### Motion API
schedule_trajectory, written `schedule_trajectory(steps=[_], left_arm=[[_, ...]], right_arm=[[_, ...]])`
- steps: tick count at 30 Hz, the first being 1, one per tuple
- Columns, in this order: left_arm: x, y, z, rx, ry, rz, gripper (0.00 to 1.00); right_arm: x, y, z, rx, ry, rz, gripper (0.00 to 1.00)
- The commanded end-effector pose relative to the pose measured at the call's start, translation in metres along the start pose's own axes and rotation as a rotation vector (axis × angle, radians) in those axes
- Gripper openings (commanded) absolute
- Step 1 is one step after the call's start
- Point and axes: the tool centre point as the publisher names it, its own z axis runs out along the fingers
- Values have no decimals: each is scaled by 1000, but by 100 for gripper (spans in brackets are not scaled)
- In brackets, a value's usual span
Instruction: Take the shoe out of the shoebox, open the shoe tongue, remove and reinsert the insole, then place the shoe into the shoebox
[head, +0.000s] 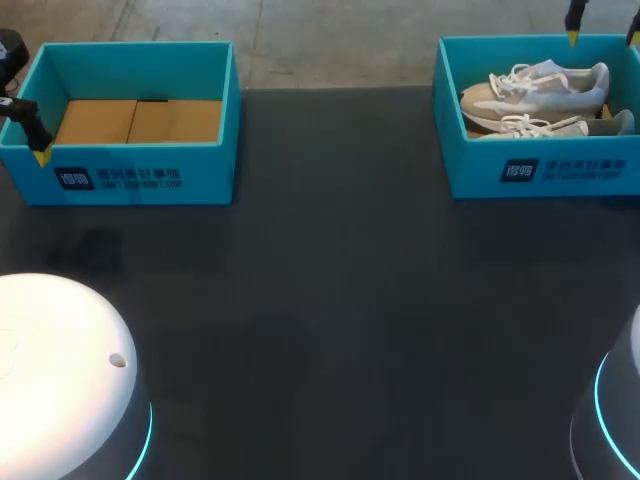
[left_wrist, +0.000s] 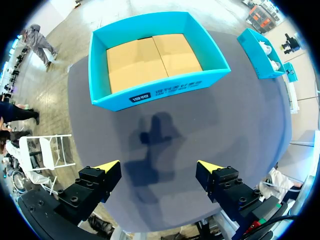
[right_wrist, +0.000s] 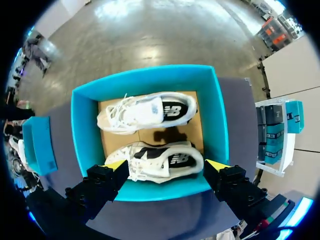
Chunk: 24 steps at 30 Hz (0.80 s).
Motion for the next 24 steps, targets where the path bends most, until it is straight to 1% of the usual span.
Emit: schedule_trajectory(steps=[1, 7, 10, 17, 19, 24], left_arm=[[0, 0, 0, -2, -2, 0, 100], [0, 0, 0, -2, -2, 0, 100], [0, 0, 0, -2, -2, 0, 100], [0, 0, 0, -2, -2, 0, 100], [0, 0, 0, -2, -2, 0, 100], [0, 0, 0, -2, -2, 0, 100]], right_arm=[[9, -36, -3, -49, 1, 17, 100], [25, -65, -6, -42, 22, 27, 100], [34, -76, -7, -40, 40, 13, 100], [56, -99, -4, -42, 43, -7, 100], [61, -105, -2, -35, 36, -10, 100], [70, -121, -2, -10, -24, 7, 100]])
